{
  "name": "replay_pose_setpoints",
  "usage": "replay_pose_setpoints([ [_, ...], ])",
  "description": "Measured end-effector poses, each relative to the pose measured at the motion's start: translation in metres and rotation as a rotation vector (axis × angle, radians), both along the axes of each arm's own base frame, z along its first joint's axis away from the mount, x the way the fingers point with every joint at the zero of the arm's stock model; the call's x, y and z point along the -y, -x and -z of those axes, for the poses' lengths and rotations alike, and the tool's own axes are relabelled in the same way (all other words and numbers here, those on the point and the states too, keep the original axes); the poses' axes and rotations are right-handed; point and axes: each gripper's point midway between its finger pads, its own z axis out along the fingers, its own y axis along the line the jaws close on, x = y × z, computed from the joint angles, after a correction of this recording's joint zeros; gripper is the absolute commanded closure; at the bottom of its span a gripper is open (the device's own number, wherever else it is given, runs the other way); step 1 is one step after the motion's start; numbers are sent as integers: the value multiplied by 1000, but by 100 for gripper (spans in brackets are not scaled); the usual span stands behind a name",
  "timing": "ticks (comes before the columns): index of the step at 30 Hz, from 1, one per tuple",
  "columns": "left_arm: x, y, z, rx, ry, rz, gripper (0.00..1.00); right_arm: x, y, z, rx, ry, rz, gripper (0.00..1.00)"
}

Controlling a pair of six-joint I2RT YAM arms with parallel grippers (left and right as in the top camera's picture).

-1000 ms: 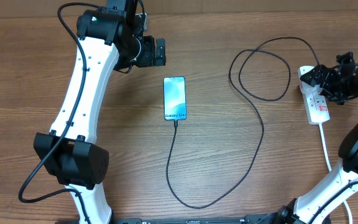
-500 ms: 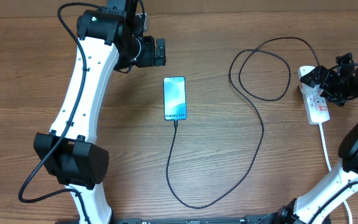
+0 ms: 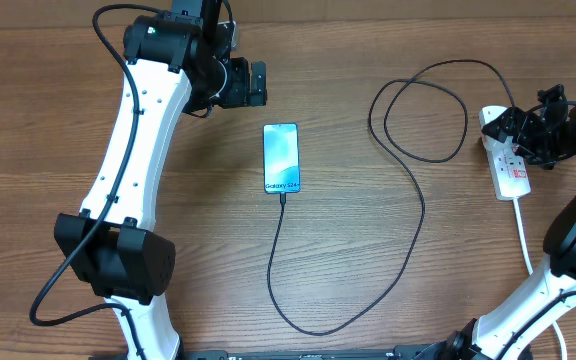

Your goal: Plug charger to phone and switch on socket

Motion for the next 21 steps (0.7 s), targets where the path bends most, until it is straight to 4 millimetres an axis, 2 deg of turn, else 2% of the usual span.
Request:
replay_pose_setpoints([
  [9, 0, 0, 0, 0, 0, 0, 0, -5, 2, -1, -2, -24, -15, 5],
  [15, 0, 0, 0, 0, 0, 0, 0, -22, 3, -4, -4, -80, -46, 5],
  [21, 0, 0, 0, 0, 0, 0, 0, -24, 3, -5, -3, -85, -49, 1],
])
